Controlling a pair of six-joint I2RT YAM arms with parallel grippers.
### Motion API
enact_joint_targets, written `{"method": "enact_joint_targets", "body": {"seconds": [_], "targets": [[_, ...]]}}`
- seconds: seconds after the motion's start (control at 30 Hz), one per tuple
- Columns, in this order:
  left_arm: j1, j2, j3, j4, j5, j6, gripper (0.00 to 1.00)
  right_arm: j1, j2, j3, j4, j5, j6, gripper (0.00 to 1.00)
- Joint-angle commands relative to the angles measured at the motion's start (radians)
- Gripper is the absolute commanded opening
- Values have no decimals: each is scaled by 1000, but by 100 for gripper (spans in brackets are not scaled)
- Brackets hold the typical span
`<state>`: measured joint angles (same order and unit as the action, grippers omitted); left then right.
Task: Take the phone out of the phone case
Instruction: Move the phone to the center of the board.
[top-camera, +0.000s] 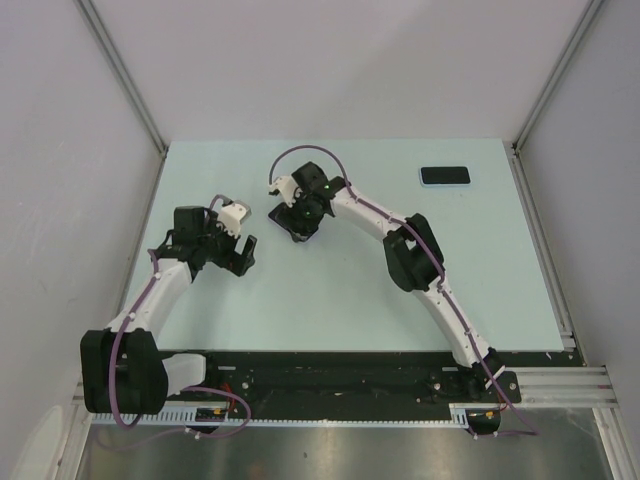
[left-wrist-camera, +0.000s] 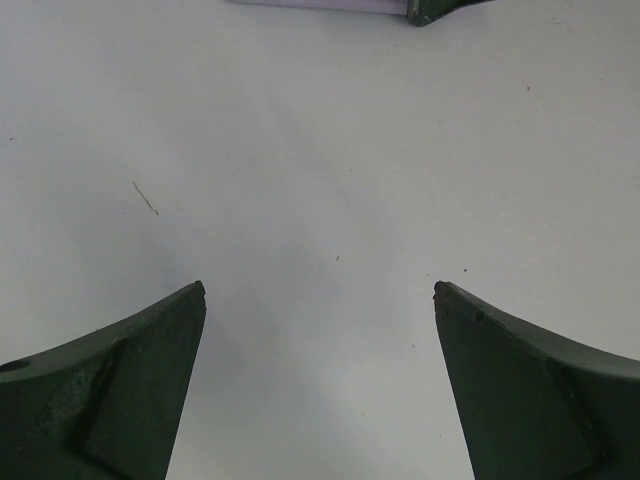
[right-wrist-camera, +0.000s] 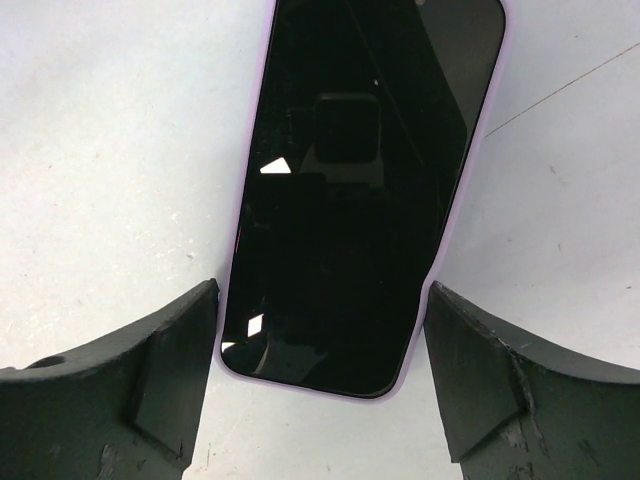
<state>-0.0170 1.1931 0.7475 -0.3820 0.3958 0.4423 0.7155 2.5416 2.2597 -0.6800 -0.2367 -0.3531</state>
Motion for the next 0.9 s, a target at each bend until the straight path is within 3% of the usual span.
{"method": "enact_joint_targets", "body": {"seconds": [0.0,0.07,0.3,0.4,0.73,0.87], "targets": [[9,-30,-10,25,24,-16,100,-8,45,6,-144,-42,-20,46],[9,-32,-11,23,32,-14,100,-5,31,-21,-162,-65,-49,38],[9,-38,-13,23,43,-7,100,7,-145,-300,-73,-52,-105,36],[9,-35,-11,23,51,-8,100,10,-211,-392,-41,-44,-110,30],[9,34,18,25,93,-42,100,30,-415,-699,62,-38,-132,28],[9,135,73,23,135,-92,100,41,-492,-814,98,19,-168,27]]}}
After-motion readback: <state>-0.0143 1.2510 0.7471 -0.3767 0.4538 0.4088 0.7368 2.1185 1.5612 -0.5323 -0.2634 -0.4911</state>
